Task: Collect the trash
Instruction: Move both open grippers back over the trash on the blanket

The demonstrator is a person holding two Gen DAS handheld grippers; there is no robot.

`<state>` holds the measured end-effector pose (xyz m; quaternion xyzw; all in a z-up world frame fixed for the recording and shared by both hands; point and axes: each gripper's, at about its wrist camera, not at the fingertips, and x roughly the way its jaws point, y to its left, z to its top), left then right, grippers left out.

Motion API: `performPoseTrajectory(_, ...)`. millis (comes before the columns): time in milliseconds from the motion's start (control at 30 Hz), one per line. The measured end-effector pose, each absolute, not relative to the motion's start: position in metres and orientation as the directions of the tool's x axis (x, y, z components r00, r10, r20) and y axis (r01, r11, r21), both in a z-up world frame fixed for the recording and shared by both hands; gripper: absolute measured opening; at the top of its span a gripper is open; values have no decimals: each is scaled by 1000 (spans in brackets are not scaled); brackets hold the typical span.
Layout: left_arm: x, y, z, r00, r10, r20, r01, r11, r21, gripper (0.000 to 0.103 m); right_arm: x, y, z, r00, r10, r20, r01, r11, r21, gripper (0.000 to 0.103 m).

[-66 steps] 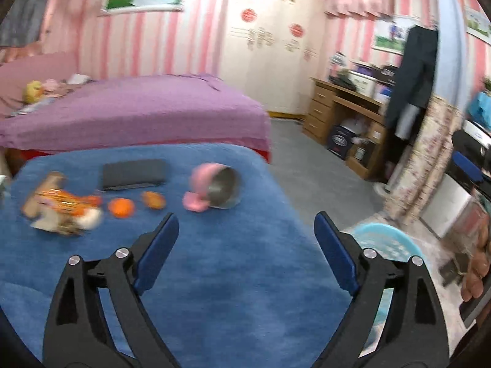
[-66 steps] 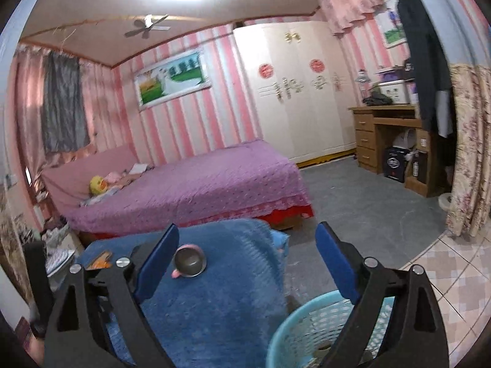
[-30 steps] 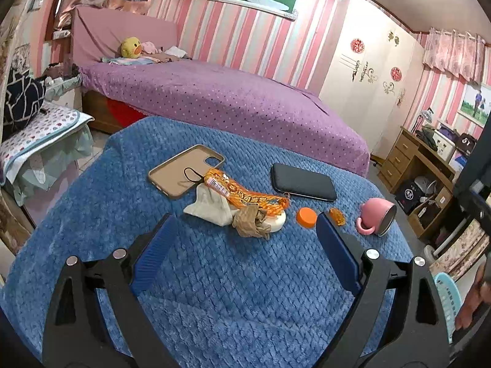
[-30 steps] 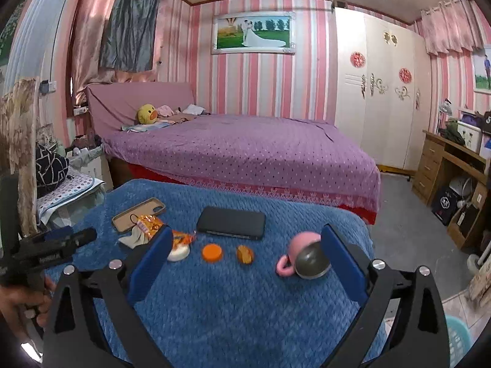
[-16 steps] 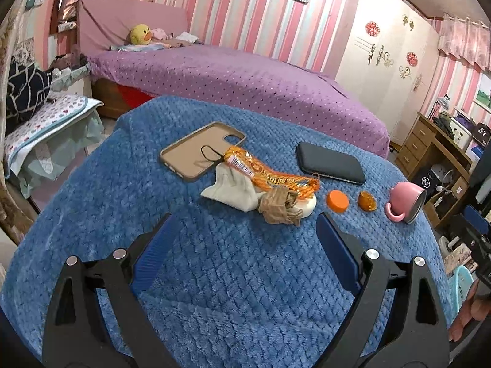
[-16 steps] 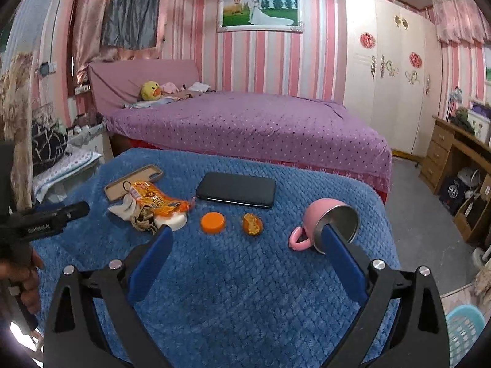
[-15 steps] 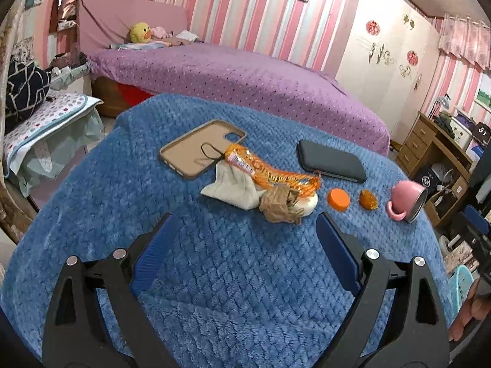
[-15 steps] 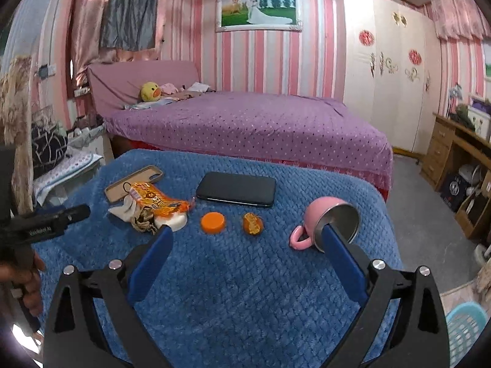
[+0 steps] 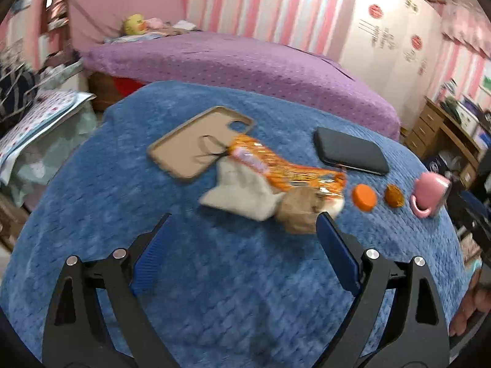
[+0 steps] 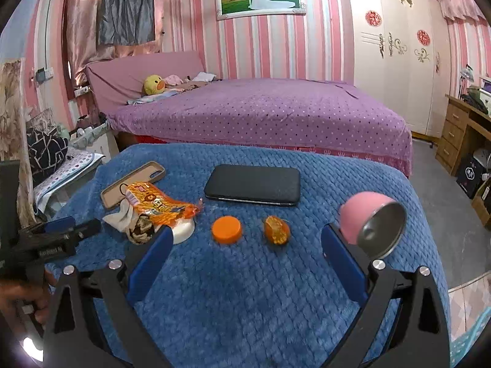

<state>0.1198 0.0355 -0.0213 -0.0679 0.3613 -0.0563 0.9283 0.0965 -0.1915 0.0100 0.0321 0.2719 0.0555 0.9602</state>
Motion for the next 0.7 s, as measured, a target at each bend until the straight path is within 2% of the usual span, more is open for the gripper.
performPoseTrajectory(200,140,-3,-35,698,-185,-692,119,983,-142,88,108,-195,6,838,130,-529,-81,990,115,95)
performPoseTrajectory(367,151,-20,-44,668,-185,-721,158,982,-105,71,116,-196,5,833,126,-539,-82,991,105,95)
performPoseTrajectory(433,156,-23,-50,649,-185,-738,166,981,-100,54,118,-194,3,830,126,-543,-85,991,100,95)
performPoseTrajectory(467,158,-23,-52,644,-185,-743,166,981,-100,51,118,-193,3,829,129,-545,-89,991,99,95)
performPoseTrajectory(567,156,-22,-50,652,-194,-733,177,979,-102,47,119,-191,3,829,127,-545,-91,992,92,95)
performPoseTrajectory(700,146,-18,-32,691,-202,-694,190,977,-96,46,117,-187,4,830,130,-542,-96,991,91,95)
